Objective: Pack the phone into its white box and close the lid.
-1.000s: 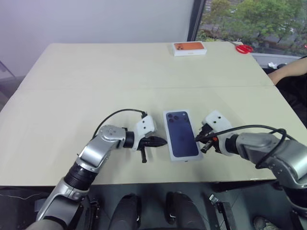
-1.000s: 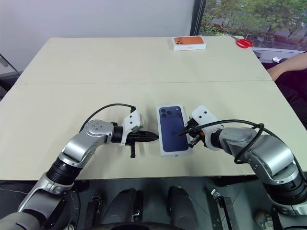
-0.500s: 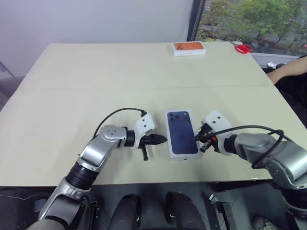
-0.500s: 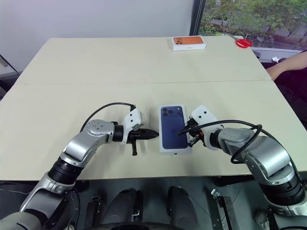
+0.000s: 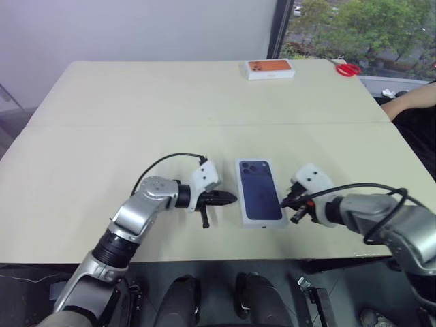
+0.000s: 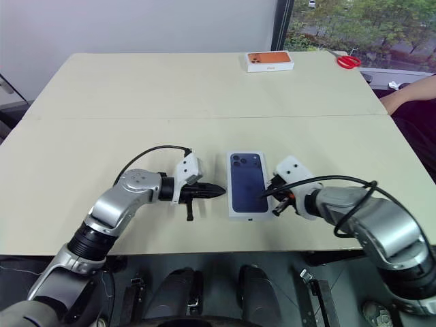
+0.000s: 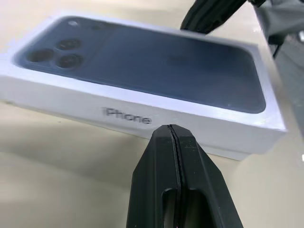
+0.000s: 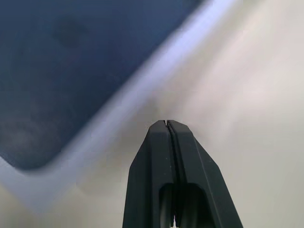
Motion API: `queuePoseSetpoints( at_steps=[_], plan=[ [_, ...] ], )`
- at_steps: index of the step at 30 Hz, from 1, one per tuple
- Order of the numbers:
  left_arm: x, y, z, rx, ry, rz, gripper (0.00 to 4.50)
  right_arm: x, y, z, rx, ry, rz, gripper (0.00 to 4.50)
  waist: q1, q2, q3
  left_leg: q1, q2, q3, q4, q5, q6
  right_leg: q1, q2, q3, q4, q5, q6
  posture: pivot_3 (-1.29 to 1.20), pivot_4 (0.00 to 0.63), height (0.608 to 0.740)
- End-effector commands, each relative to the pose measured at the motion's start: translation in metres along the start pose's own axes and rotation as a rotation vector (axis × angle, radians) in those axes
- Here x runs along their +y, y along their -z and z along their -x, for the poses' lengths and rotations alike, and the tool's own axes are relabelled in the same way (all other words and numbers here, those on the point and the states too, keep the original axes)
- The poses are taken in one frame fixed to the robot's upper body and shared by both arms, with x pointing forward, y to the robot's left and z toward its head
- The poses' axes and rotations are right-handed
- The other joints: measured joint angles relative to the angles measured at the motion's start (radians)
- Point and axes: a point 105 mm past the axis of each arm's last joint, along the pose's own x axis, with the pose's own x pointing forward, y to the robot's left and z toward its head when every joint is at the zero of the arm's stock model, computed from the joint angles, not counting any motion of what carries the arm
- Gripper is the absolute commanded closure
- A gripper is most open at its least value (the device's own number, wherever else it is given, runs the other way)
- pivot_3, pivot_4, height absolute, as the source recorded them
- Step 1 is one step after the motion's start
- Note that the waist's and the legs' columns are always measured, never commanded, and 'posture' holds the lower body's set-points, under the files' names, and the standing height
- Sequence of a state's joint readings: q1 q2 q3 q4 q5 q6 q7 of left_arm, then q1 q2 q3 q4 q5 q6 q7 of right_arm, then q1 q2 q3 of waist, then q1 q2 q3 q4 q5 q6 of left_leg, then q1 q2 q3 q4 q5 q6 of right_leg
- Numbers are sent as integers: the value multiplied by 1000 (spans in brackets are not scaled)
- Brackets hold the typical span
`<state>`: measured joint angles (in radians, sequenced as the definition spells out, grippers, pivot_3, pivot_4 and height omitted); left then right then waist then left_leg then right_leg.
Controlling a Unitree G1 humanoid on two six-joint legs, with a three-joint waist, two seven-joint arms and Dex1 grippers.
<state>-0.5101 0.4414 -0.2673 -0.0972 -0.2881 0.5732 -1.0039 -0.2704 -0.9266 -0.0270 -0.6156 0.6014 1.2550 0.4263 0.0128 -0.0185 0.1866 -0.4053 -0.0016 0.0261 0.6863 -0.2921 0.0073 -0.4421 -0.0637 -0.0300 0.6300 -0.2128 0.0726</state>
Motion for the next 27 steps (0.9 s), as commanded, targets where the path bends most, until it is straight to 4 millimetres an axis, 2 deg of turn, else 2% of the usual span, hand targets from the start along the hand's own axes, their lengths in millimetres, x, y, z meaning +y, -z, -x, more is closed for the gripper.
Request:
queuePoseSetpoints(
  at_steps=[1,3,6,11,17,21,24,27],
  plan=[
    [16,-35,-3,-117,-61,-21,4500,8,-18,21,-118,-55,90,4466,5,0,0,0,0,0,0,0,0,0,0,0,0,0,0,0,150,740],
    [26,-41,-13,-127,-117,-28,4500,21,-19,26,-155,-126,115,4466,6,0,0,0,0,-2,0,0,0,2,0,-1,-1,0,0,0,150,740],
    [31,-42,-29,-110,-155,-35,4500,41,-15,25,-168,-211,130,4466,1,0,0,0,-1,-1,0,0,0,3,0,-1,-1,0,1,0,150,740],
    [34,-12,-54,62,-201,-43,4500,62,-1,7,-129,-247,97,4466,-2,0,0,5,0,-1,0,0,0,5,1,0,0,0,0,0,150,740],
    [25,4,-56,139,-154,-8,4500,57,18,-5,-28,-190,55,4466,0,-1,-1,9,0,-1,0,0,0,10,0,0,-1,0,0,0,150,740],
    [24,7,-55,147,-151,-13,4500,57,20,-6,-14,-188,56,4466,0,-2,-3,15,0,-1,-1,-1,1,15,0,-1,-2,-1,1,0,150,740],
    [33,-8,-39,26,-187,-13,4500,44,-1,-2,-132,-121,70,4466,-1,-2,-4,15,0,-1,-1,-1,2,15,0,0,-2,-1,1,0,150,740],
    [42,-27,-15,-104,-236,1,4500,22,-25,5,-285,3,60,4466,-2,-2,-3,14,0,-1,-1,-1,2,13,0,0,-1,-1,1,0,150,740]
  ],
)
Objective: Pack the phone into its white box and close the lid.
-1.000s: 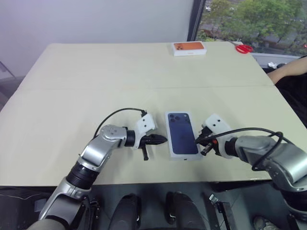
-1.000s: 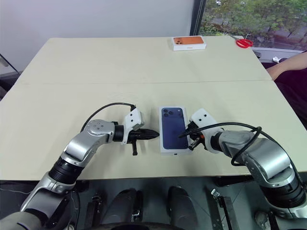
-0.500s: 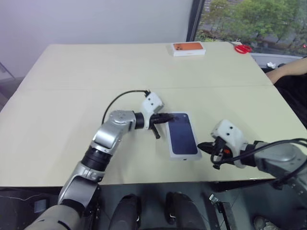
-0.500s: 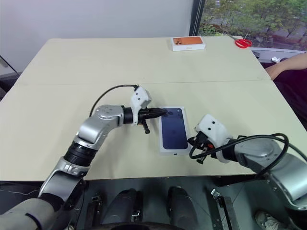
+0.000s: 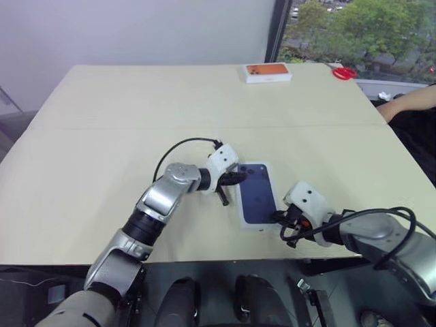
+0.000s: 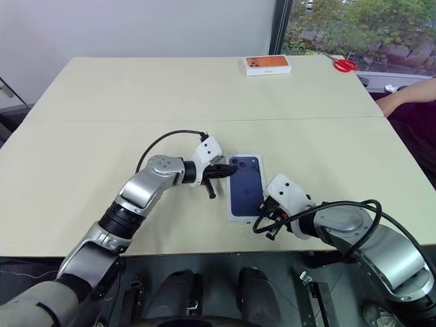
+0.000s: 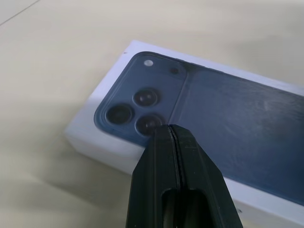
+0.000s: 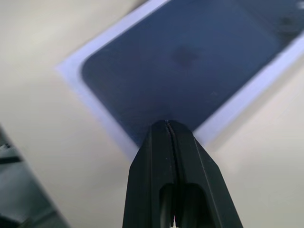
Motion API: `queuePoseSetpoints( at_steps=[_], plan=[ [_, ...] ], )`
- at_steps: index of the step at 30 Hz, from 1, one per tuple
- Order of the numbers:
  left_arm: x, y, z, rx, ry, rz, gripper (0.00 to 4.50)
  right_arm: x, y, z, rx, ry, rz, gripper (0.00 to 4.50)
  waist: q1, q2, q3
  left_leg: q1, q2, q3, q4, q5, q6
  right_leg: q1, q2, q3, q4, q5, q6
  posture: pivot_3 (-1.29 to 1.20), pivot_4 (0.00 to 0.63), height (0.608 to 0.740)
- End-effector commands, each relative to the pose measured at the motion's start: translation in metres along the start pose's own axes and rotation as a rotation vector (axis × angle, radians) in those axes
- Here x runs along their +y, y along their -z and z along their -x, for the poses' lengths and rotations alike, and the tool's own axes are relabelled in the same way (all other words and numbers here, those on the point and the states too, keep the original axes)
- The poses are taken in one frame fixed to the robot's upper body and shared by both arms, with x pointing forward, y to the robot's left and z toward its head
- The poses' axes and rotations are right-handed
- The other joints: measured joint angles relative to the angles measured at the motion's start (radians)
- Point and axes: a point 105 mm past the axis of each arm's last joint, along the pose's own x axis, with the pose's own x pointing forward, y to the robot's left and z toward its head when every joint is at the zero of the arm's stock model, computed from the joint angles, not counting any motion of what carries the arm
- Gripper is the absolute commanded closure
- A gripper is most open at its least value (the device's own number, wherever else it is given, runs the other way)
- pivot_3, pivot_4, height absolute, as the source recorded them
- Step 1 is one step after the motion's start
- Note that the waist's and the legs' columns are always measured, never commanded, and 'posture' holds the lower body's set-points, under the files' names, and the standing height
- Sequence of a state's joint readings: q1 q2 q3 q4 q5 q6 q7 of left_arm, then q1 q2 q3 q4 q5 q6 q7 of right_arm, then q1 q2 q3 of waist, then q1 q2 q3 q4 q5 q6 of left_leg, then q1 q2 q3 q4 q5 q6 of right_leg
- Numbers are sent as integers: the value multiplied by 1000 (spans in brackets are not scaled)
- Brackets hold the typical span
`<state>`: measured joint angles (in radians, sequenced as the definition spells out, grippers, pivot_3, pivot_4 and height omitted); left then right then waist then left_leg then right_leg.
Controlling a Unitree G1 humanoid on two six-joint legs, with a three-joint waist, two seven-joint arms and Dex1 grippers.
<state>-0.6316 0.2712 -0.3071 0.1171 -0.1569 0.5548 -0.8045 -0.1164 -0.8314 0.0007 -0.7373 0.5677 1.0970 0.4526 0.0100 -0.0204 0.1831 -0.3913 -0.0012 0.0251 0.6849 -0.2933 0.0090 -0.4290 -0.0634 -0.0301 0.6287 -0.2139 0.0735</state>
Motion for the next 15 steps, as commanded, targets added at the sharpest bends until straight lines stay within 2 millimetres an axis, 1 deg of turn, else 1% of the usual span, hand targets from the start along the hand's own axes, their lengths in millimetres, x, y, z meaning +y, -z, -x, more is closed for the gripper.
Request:
queuePoseSetpoints(
  at_steps=[1,2,4,5,6,7,9,10,12,15],
  plan=[
    [20,-29,34,-170,-72,0,4500,-33,-32,15,-194,191,52,4466,1,0,0,0,0,0,0,0,0,0,0,0,0,0,0,0,150,740],
    [24,-31,41,-188,-87,4,4500,-38,-36,17,-222,223,59,4466,2,0,0,-1,0,0,0,0,0,-1,0,0,0,0,0,0,150,740],
    [38,-30,67,-217,-141,25,4500,-58,-37,23,-257,308,40,4466,2,0,0,-1,0,0,0,0,0,-1,0,0,0,0,0,0,150,740],
    [48,-21,89,-210,-192,38,4500,-68,-33,27,-263,315,13,4466,2,0,0,-1,0,0,0,0,0,-1,0,0,0,0,0,0,150,740],
    [56,-15,105,-201,-227,45,4500,-74,-31,29,-270,316,-5,4466,-2,0,0,-1,0,0,0,0,0,-1,0,0,0,0,0,0,150,740],
    [60,-5,124,-176,-267,47,4500,-79,-29,32,-296,288,-45,4466,-5,0,0,0,0,1,-1,0,0,-1,0,0,0,0,0,0,150,740],
    [64,9,144,-135,-306,46,4500,-86,-28,35,-330,266,-86,4466,-4,1,0,0,0,2,-1,0,0,-1,0,0,0,0,0,0,150,740],
    [64,14,150,-120,-314,45,4500,-88,-27,35,-336,266,-93,4466,-3,1,0,0,0,1,-1,0,0,-1,0,0,0,0,0,0,150,740],
    [63,29,170,-78,-349,45,4500,-93,-23,34,-331,252,-101,4466,2,1,0,0,0,1,-1,0,0,-1,0,0,0,0,0,0,150,740],
    [65,41,190,-46,-412,53,4500,-96,-19,31,-326,224,-105,4466,4,0,1,0,0,2,-1,0,0,0,-2,0,-1,-1,-2,0,150,740]
  ],
)
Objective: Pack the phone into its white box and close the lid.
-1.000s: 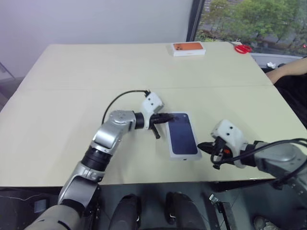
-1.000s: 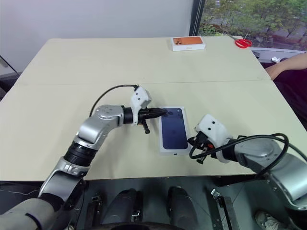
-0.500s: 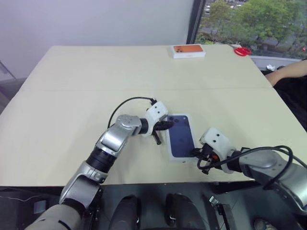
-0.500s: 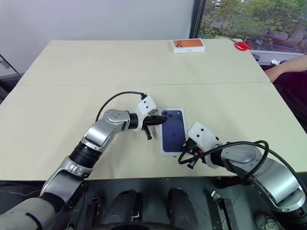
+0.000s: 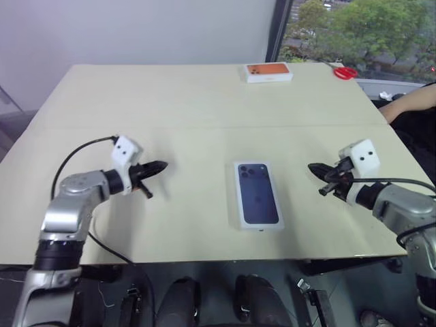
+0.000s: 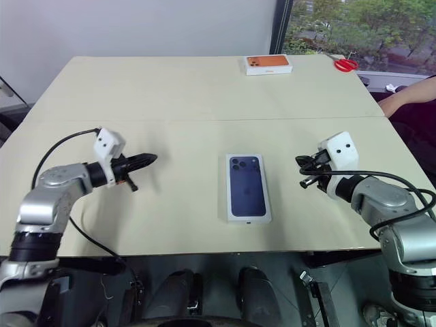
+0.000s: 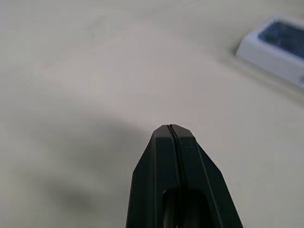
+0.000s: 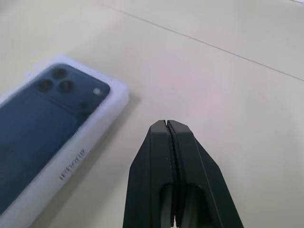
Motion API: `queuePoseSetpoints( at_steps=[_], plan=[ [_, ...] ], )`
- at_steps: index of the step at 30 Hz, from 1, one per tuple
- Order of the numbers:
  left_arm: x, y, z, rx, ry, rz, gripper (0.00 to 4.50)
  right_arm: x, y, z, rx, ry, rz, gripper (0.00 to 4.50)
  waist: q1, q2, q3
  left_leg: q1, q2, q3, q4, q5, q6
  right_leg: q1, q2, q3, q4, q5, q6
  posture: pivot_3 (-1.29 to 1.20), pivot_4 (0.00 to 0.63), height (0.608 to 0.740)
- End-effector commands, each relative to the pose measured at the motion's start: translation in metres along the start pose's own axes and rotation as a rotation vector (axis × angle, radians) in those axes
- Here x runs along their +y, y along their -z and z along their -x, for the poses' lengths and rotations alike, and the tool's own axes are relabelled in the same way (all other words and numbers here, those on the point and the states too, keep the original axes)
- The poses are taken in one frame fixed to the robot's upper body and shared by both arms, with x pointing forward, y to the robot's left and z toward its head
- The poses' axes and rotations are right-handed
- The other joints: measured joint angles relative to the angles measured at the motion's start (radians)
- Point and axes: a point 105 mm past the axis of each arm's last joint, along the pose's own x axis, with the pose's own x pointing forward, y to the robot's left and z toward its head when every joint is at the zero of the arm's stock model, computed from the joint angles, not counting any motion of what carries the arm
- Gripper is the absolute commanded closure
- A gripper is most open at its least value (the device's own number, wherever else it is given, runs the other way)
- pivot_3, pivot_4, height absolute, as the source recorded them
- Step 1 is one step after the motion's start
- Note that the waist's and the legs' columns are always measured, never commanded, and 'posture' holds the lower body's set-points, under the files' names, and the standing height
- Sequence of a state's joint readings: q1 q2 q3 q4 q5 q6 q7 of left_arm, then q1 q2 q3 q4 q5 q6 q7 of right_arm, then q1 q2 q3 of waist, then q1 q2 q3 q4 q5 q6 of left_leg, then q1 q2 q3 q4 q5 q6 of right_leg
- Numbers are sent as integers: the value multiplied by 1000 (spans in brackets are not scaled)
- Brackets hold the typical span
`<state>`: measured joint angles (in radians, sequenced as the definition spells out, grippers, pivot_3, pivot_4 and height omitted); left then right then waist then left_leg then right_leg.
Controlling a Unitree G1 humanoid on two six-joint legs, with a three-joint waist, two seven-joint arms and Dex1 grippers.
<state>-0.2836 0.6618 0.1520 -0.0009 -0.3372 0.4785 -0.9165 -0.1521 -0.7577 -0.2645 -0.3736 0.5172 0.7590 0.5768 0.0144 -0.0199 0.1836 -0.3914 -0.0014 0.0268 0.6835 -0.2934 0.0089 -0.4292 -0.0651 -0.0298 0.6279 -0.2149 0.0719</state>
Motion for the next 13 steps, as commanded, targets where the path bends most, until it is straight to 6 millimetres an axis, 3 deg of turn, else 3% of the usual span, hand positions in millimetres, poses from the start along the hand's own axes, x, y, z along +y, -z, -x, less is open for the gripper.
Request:
queuePoseSetpoints(
  at_steps=[1,7,13],
  plan=[
    [12,-11,22,-40,-75,-48,4500,-4,-6,-1,-32,-25,19,4466,0,0,0,0,0,0,0,0,0,0,0,0,0,0,-1,0,150,740],
    [23,-3,44,-16,-159,-31,4500,5,-2,-8,-27,-92,20,4466,-3,0,0,0,0,0,0,0,0,0,-1,1,0,-1,-1,0,150,740],
    [21,-5,41,-26,-163,-25,4500,11,-4,-14,-38,-107,19,4466,-1,0,0,0,0,0,0,0,0,0,-2,1,0,-1,-2,0,150,740]
  ],
)
